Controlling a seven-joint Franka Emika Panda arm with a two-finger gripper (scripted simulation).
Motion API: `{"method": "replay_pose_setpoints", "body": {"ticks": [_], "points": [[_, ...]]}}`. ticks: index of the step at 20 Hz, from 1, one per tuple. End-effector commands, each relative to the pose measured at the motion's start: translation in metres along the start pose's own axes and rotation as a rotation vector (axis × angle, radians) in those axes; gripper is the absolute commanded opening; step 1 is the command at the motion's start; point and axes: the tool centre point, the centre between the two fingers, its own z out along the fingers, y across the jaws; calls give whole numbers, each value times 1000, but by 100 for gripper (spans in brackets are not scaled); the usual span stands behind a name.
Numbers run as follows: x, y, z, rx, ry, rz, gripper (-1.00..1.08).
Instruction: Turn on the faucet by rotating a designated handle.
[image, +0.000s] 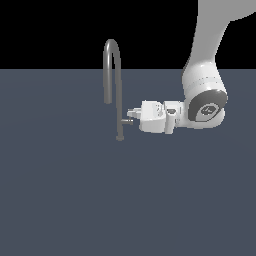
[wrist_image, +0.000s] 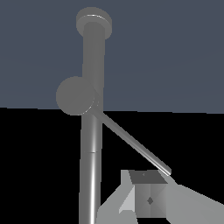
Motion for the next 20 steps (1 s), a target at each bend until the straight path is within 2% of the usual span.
{"method": "replay_pose_setpoints", "body": {"ticks": [1,5,6,7,16,17,18,20], "points": [[12,7,0,-1,0,9,-100],[39,24,0,-3,0,23,-100],[39,24,0,-3,0,23,-100],[17,12,0,-4,-5,-10,-100],[74,24,0,-4,-1,24,-100],[74,24,0,-4,-1,24,-100],[49,13,0,-7,-9,-15,-100],[58,12,0,-6,-7,-9,-100]]}}
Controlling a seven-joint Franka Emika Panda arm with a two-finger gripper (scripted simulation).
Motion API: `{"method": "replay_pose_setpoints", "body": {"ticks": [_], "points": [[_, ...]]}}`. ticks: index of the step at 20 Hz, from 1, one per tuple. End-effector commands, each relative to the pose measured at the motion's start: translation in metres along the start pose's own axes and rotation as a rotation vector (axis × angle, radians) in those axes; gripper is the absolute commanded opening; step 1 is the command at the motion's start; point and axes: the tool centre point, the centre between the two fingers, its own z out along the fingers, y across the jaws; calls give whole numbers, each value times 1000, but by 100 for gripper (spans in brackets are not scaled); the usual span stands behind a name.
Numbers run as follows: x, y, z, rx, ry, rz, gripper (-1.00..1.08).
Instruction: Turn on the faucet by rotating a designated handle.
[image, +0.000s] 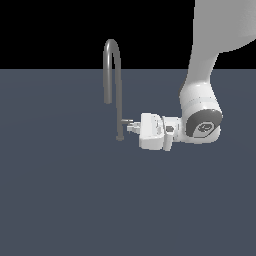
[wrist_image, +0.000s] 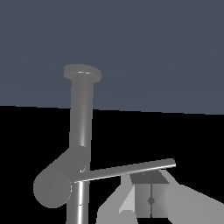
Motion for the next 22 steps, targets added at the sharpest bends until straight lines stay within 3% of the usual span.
{"method": "replay_pose_setpoints", "body": {"ticks": [1,10,11,12,22], "points": [[12,-1,0,3,4,10,-100],[50,-5,0,5,9,38,-100],[50,-5,0,5,9,38,-100],[19,-16,0,-4,-5,-12,-100],[51,-28,0,2,4,21,-100]]}}
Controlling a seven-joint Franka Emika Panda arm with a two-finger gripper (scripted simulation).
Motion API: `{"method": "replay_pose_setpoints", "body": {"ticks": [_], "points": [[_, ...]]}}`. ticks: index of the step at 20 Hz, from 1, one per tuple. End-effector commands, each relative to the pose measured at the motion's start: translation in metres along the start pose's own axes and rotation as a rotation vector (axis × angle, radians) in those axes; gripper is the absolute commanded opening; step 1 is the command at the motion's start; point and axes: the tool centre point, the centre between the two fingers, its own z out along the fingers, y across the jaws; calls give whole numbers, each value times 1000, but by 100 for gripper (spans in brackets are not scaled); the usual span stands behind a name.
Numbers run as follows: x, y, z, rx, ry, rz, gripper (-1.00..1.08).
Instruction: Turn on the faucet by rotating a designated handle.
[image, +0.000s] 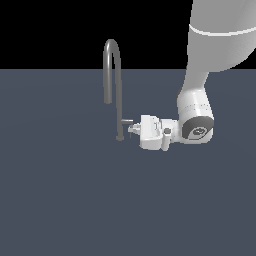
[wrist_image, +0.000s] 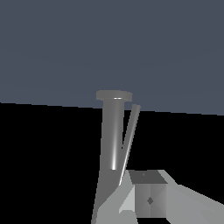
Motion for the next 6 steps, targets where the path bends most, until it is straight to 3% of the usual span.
{"method": "replay_pose_setpoints", "body": {"ticks": [1,6], "points": [[31,3,0,18,19,39,-100],[44,-1,-1,20,23,51,-100]]}}
